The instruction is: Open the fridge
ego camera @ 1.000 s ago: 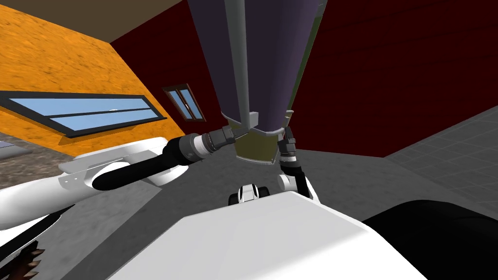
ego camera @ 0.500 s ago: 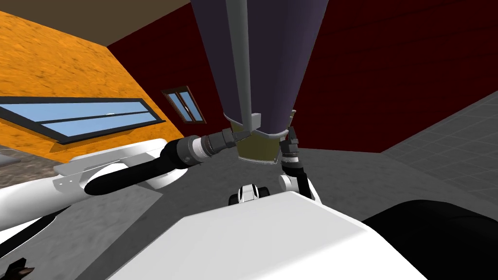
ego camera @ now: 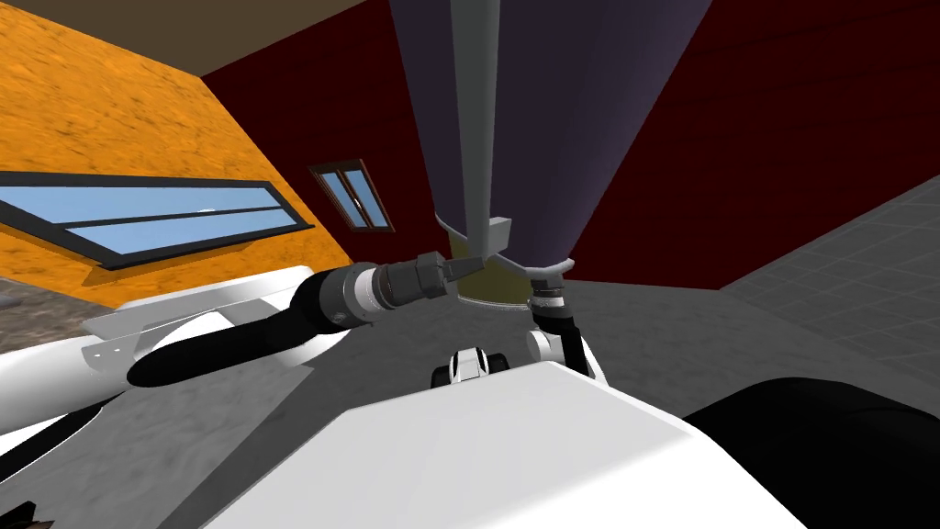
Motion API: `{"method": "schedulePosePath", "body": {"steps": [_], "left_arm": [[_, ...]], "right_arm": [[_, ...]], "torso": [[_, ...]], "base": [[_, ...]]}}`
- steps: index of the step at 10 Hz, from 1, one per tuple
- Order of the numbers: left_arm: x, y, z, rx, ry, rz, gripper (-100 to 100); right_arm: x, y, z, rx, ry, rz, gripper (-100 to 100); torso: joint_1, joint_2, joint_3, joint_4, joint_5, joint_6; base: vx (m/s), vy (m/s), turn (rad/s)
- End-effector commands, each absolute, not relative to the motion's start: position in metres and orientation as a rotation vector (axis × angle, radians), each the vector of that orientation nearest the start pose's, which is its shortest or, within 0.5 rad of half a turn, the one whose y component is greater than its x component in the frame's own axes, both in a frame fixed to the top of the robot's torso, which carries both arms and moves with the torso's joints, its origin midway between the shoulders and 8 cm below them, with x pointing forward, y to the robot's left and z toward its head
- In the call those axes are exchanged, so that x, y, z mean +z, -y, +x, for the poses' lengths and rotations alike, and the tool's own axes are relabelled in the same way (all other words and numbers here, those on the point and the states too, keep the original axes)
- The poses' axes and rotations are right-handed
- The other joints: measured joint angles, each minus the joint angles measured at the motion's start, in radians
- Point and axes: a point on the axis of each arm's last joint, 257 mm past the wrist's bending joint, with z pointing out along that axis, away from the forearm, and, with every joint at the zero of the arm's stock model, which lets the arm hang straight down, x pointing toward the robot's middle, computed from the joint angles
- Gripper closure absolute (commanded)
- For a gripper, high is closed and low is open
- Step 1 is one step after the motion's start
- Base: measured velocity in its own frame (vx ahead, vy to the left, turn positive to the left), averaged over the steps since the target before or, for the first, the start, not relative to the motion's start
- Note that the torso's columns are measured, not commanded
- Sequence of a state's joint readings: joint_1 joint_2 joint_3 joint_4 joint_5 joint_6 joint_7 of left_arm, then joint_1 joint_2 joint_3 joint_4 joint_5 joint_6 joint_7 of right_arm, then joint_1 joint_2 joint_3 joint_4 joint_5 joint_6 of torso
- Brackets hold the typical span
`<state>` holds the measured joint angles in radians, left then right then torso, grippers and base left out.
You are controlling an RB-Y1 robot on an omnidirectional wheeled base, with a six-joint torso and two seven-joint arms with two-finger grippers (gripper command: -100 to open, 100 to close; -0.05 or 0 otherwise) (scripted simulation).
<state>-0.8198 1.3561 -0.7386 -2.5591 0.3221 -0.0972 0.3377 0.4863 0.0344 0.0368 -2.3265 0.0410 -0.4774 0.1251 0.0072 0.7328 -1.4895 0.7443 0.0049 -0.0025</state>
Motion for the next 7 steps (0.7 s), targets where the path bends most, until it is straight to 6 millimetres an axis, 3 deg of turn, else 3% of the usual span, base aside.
{"method": "schedulePosePath", "body": {"steps": [1, 2, 4, 5, 7], "left_arm": [[0.114, 0.041, 0.219, -1.699, -1.563, 0.752, 100], [0.114, 0.041, 0.219, -1.699, -1.563, 0.752, 100], [0.116, 0.043, 0.196, -1.743, -1.548, 0.812, 100], [0.117, 0.043, 0.199, -1.742, -1.591, 0.781, -100], [0.128, 0.042, 0.198, -1.739, -1.595, 0.782, -100]], "right_arm": [[0.045, 0.264, 0.341, 1.207, -0.611, 0.587, 0], [0.045, 0.264, 0.341, 1.207, -0.611, 0.586, 0], [0.045, 0.264, 0.341, 1.207, -0.611, 0.586, 0], [0.045, 0.264, 0.341, 1.207, -0.611, 0.586, 0], [0.045, 0.264, 0.341, 1.207, -0.611, 0.588, 0]], "torso": [[0.0, -0.001, -0.002, 0.0, 0.0, 0.0], [0.002, -0.001, -0.003, 0.0, 0.001, 0.0], [0.001, -0.001, -0.004, 0.0, 0.001, 0.0], [0.002, 0.0, -0.002, 0.0, 0.001, 0.001], [-0.017, 0.001, 0.008, -0.006, -0.007, 0.002]], "base": [[0.077, 0.273, -0.043], [0.053, 0.235, -0.032], [0.046, 0.262, -0.061], [0.01, 0.118, -0.048], [0.009, -0.049, 0.012]]}}
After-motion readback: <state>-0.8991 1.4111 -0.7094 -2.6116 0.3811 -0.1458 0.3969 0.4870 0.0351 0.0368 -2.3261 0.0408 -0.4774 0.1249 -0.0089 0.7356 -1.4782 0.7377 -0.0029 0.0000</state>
